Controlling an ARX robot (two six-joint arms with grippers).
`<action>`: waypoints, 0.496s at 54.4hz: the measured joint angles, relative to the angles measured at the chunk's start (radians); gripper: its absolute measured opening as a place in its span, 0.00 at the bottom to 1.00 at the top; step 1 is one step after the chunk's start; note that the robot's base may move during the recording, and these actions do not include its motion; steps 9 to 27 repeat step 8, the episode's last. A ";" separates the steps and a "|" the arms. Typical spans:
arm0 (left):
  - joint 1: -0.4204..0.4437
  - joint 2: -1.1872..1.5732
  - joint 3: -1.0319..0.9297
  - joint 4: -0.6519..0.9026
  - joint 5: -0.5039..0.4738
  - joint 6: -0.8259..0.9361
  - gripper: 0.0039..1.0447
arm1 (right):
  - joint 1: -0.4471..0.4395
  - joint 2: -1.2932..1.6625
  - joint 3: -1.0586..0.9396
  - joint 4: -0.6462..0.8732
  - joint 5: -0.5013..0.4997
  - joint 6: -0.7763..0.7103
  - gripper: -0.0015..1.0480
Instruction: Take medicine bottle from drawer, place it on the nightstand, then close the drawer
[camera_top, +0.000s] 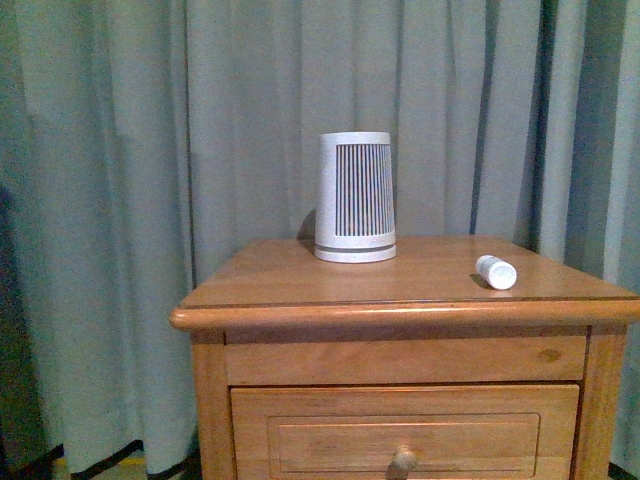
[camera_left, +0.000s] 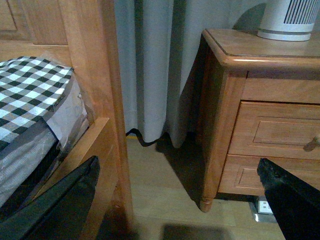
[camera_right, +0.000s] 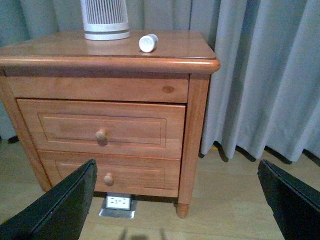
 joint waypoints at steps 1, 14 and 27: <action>0.000 0.000 0.000 0.000 0.000 0.000 0.94 | 0.000 0.000 0.000 0.000 0.000 0.000 0.93; 0.000 0.000 0.000 0.000 0.000 0.000 0.94 | 0.000 0.000 0.000 0.000 0.000 0.000 0.93; 0.000 0.000 0.000 0.000 0.000 0.000 0.94 | 0.000 0.000 0.000 0.000 0.000 0.000 0.93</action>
